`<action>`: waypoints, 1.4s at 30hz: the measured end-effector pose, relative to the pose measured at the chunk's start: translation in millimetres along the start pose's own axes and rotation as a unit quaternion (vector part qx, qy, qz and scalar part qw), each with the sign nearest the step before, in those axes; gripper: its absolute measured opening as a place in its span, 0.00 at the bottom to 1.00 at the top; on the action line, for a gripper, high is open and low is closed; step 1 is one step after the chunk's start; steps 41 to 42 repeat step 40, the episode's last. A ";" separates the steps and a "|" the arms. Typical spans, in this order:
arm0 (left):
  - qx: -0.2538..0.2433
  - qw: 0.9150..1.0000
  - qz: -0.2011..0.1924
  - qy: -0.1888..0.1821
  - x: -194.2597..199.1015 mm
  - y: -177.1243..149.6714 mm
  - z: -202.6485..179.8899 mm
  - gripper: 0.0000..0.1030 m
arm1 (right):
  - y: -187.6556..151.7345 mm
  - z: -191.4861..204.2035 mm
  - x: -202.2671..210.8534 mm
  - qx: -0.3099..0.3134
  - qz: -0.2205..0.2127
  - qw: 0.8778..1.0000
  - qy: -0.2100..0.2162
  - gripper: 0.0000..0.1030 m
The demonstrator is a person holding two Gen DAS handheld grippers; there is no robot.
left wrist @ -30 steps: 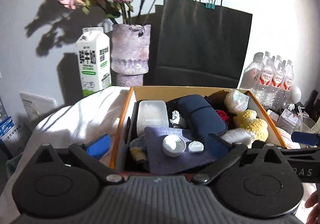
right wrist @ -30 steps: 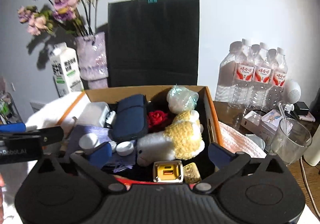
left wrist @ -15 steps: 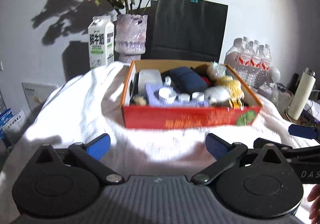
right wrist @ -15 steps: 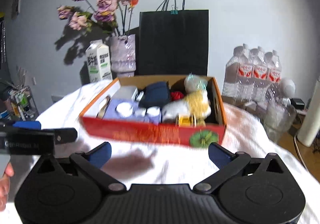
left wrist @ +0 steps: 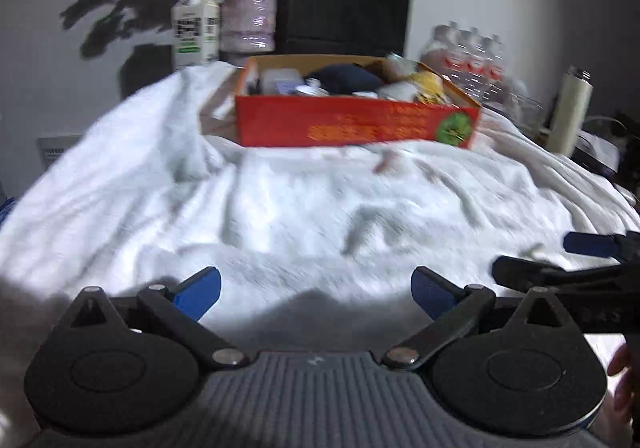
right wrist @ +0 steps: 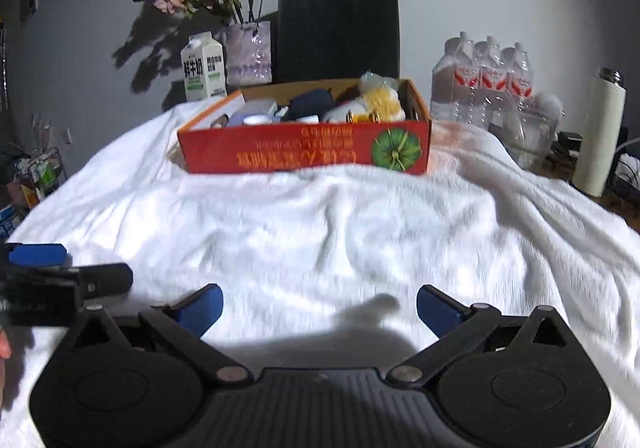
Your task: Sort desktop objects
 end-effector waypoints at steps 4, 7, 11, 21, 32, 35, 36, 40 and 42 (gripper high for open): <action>-0.001 1.000 0.012 0.006 -14.6 -6.4 1.3 1.00 | -6.5 3.8 -11.4 0.003 0.016 1.000 -0.019 1.00; 0.009 1.000 0.023 0.006 -22.4 -5.8 7.1 1.00 | -8.1 5.4 -20.0 0.009 0.031 0.999 -0.026 1.00; 0.022 0.999 0.027 0.009 -27.8 -3.5 11.8 1.00 | -5.3 8.1 -26.2 0.020 0.037 0.999 -0.031 1.00; 0.017 0.999 0.031 0.014 -30.9 -2.7 10.3 1.00 | -4.5 7.5 -29.7 0.008 0.041 0.999 -0.034 1.00; 0.012 0.999 0.034 0.023 -34.2 -0.7 10.9 1.00 | -3.7 6.7 -31.4 0.003 0.042 0.999 -0.034 1.00; 0.010 0.999 0.035 0.029 -35.9 0.1 10.2 1.00 | -3.7 6.9 -31.5 0.003 0.042 0.999 -0.034 1.00; 0.010 0.999 0.035 0.028 -36.1 0.3 10.1 1.00 | -3.8 6.5 -31.4 0.003 0.042 0.999 -0.034 1.00; 0.010 0.999 0.035 0.028 -35.9 0.3 10.3 1.00 | -3.8 6.2 -31.6 0.003 0.042 0.999 -0.034 1.00; 0.010 0.999 0.035 0.028 -35.9 0.3 10.3 1.00 | -3.8 6.2 -31.6 0.003 0.042 0.999 -0.034 1.00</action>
Point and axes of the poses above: each gripper's, at about its wrist camera, not at the fingertips, and x roughly against the way its jaws point, z to its left, y to its top, the point moved 3 cm from there along -x, roughly the way its jaws point, and after that the axes turned 8 degrees about -y, right-handed, at the moved point
